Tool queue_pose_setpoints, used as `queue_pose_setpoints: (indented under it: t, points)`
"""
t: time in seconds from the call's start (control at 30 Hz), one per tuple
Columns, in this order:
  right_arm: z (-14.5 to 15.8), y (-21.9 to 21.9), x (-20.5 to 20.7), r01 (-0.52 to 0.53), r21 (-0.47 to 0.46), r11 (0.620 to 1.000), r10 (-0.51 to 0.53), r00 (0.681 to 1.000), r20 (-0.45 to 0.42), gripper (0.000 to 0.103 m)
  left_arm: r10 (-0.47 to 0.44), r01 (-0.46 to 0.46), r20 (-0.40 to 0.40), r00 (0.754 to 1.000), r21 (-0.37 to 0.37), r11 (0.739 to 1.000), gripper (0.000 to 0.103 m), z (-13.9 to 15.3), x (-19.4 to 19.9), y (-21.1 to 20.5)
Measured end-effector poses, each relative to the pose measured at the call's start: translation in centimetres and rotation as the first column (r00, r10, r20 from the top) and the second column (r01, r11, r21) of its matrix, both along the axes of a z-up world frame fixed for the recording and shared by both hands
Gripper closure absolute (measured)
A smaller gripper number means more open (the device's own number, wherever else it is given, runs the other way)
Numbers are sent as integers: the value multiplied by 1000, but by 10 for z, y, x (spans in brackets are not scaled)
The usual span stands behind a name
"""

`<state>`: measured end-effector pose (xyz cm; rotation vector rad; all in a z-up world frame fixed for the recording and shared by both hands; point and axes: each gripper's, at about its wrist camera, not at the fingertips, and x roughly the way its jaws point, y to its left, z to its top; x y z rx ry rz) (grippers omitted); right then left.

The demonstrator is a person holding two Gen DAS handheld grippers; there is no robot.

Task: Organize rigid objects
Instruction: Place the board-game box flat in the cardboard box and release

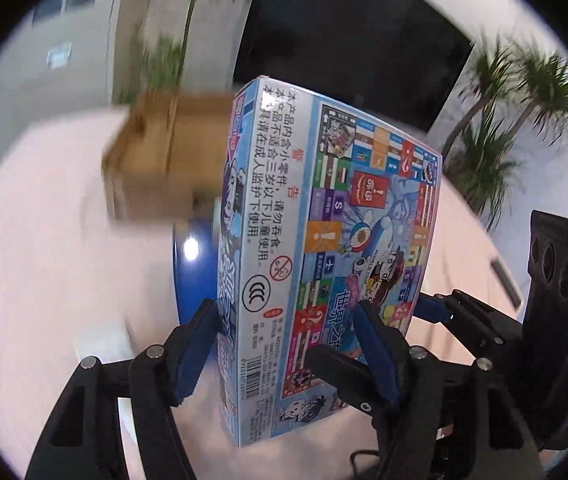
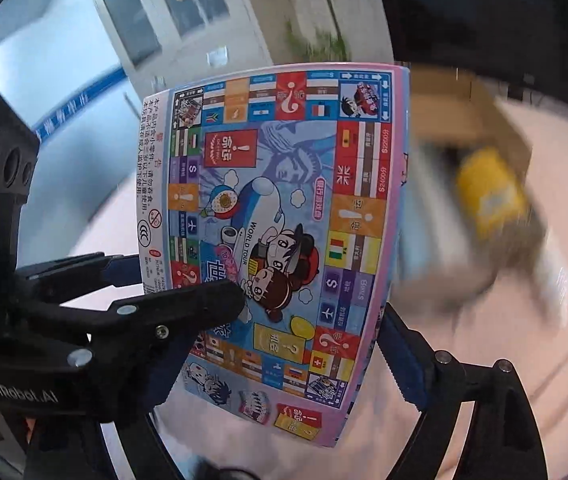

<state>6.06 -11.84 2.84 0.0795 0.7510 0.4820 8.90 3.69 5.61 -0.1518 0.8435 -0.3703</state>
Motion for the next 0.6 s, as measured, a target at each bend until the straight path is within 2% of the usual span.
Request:
queue_pose_setpoints:
  t: [0.07,0.13,0.27,0.33,0.43,0.53,0.6]
  points:
    - [32,0,23,8,7,1000,-9,997,75,16,-7,6,72,997,9,1000,34,29,33,3]
    - [57,0,53,15,16,1000,-17,993,118,16,-14,12,99,995,25,1000,34,47,75,3]
    - [79,3,137,23,39,999,-26,997,77,16,-23,22,48,999,30,999,34,49,160,12]
    - [74,6,182,14,31,999,-15,1000,26,16,-16,16,-13,1000,26,1000,34,34,206,18]
    - [52,11,239,-3,31,1000,6,998,-66,16,2,0,-108,994,11,1000,34,3,252,27]
    - [13,17,286,-13,30,999,18,983,-180,16,29,-30,-228,973,0,1000,35,-49,285,42]
    - [-13,30,313,-17,28,999,24,968,-250,16,41,-41,-286,957,5,999,36,-76,290,44]
